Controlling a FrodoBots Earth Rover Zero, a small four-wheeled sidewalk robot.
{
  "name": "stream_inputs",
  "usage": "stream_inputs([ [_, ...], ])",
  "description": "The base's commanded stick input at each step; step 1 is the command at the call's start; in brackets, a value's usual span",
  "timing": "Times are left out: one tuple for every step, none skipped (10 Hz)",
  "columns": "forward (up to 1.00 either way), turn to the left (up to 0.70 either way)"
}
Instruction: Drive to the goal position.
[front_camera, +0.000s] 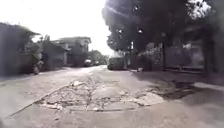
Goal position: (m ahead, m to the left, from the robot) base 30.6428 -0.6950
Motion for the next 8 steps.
stream_inputs([
  [1.0,0.0],
  [1.0,0.0],
  [1.0,0.0],
  [1.0,0.0],
  [1.0,0.0],
  [1.0,0.0],
  [1.0,0.0],
  [1.0,0.0],
])
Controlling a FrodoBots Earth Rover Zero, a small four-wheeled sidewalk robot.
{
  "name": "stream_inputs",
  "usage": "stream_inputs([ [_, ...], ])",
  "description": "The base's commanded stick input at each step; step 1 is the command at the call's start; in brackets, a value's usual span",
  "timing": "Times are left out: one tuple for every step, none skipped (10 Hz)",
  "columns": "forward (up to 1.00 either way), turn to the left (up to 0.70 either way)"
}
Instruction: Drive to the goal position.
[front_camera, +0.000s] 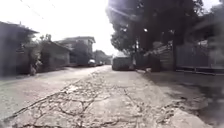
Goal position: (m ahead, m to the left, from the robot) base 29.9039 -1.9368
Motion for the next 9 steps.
stream_inputs([
  [1.0,0.0],
  [1.0,0.0],
  [1.0,0.0],
  [1.0,0.0],
  [1.0,0.0],
  [1.0,0.0],
  [1.0,0.0],
  [1.0,0.0],
  [1.0,0.0],
])
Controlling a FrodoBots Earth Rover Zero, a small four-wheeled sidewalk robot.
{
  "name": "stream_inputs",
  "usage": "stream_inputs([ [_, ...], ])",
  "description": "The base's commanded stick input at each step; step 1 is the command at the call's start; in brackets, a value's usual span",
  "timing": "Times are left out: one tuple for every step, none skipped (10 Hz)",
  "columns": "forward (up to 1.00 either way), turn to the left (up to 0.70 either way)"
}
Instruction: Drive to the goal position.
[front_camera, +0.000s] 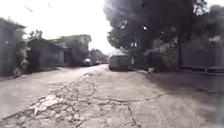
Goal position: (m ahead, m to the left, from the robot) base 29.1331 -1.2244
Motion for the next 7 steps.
stream_inputs([
  [1.0,0.0],
  [1.0,0.0],
  [1.0,0.0],
  [1.0,0.0],
  [1.0,0.24],
  [1.0,0.27],
  [1.0,0.27],
])
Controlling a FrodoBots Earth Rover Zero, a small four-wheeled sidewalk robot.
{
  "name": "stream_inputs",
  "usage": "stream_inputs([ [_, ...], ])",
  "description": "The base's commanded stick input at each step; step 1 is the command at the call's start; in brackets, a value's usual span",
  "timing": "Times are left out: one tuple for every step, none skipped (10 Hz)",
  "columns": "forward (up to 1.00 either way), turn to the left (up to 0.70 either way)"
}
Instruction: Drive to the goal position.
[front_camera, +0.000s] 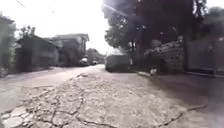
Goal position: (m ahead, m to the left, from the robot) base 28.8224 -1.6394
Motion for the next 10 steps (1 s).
stream_inputs([
  [1.0,0.27],
  [1.0,0.27],
  [1.0,0.05],
  [1.0,0.0],
  [1.0,0.0],
  [1.0,0.0],
  [1.0,0.0],
  [1.0,0.0],
  [1.0,0.0],
  [1.0,0.0],
])
